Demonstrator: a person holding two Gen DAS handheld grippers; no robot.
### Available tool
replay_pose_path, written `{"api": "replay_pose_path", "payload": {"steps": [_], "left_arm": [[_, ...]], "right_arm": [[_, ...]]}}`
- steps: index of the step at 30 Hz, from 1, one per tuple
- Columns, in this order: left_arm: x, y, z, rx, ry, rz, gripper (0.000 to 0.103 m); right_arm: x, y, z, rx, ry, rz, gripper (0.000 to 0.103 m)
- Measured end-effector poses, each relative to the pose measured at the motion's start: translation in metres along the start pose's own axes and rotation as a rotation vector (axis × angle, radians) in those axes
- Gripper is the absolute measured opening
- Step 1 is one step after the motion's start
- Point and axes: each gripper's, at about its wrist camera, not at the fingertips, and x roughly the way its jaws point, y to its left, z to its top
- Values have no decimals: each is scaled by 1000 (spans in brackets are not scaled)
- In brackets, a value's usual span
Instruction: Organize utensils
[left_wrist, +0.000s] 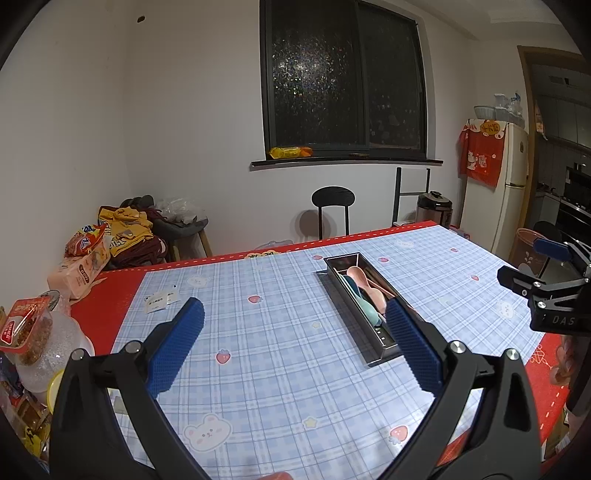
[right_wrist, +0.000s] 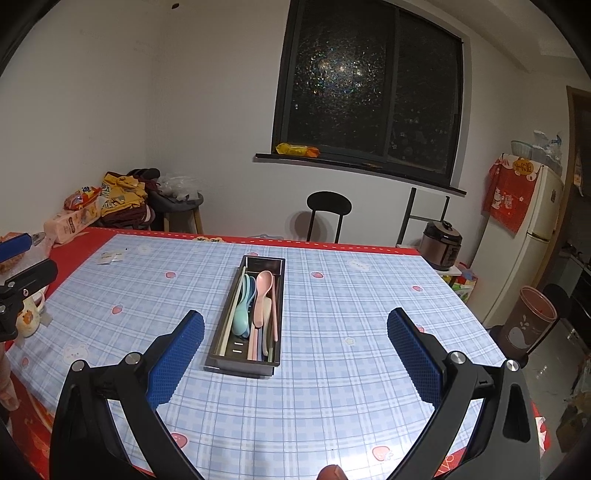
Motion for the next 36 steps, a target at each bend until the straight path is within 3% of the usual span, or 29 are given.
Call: {"api": "replay_pose_path", "payload": {"steps": [36], "left_arm": [[-3, -4, -1, 4, -2, 3, 97]], "right_arm": [[-4, -8, -1, 14, -11, -23, 97]]}}
